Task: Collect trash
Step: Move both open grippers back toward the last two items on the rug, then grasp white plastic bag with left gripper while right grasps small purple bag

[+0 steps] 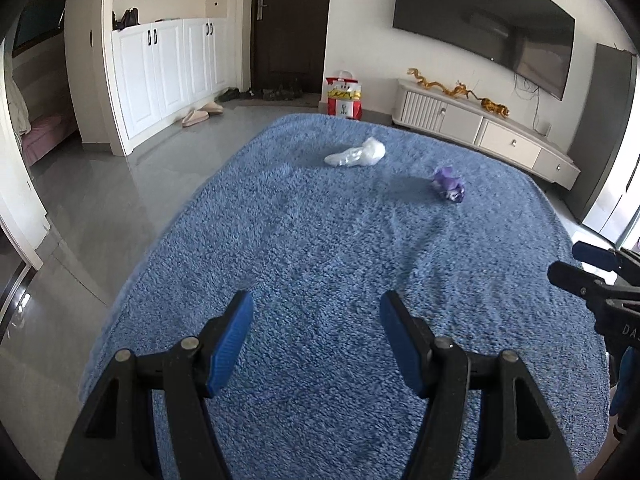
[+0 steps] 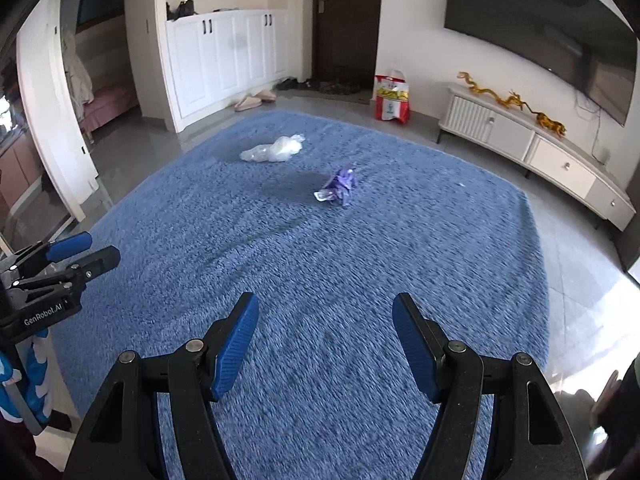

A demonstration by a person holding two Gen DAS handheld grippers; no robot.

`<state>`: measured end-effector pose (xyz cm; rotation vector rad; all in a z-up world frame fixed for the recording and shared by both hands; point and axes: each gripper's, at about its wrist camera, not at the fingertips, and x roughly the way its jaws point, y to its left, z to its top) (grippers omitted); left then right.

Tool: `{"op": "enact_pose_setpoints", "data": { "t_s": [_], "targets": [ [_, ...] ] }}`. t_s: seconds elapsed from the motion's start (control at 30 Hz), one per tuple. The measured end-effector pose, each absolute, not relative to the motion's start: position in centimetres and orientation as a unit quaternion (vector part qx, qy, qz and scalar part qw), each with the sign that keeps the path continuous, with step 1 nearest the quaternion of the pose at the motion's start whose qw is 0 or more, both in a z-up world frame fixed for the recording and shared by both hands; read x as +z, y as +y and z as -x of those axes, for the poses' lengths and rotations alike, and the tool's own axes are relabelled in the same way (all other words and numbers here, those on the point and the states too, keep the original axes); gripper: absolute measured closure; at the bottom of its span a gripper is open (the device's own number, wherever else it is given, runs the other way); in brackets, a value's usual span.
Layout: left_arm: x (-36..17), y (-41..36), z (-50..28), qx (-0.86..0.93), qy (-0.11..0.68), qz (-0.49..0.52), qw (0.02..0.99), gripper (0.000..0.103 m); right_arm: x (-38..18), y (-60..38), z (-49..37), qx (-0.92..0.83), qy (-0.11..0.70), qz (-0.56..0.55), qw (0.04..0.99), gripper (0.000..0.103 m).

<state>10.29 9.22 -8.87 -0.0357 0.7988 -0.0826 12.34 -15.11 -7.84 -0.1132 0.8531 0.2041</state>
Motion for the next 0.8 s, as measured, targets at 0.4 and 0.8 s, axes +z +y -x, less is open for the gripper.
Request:
{"op": "enact_pose_setpoints", "data": {
  "t_s": [0.4,0.8],
  "targets": [
    [-10.8,8.7,-14.0,-0.055,0.416,0.006,0.908,0.039,-10.1,-15.3,-16.2,0.111,0.43,0.04,0.895,0.035],
    [-9.6,6.9,-22.0,-0.109,0.393,-0.003,0.913,0.035,-10.9,-15.7,-22.5,0.132,0.41,0.005,0.902,0.035]
  ]
}}
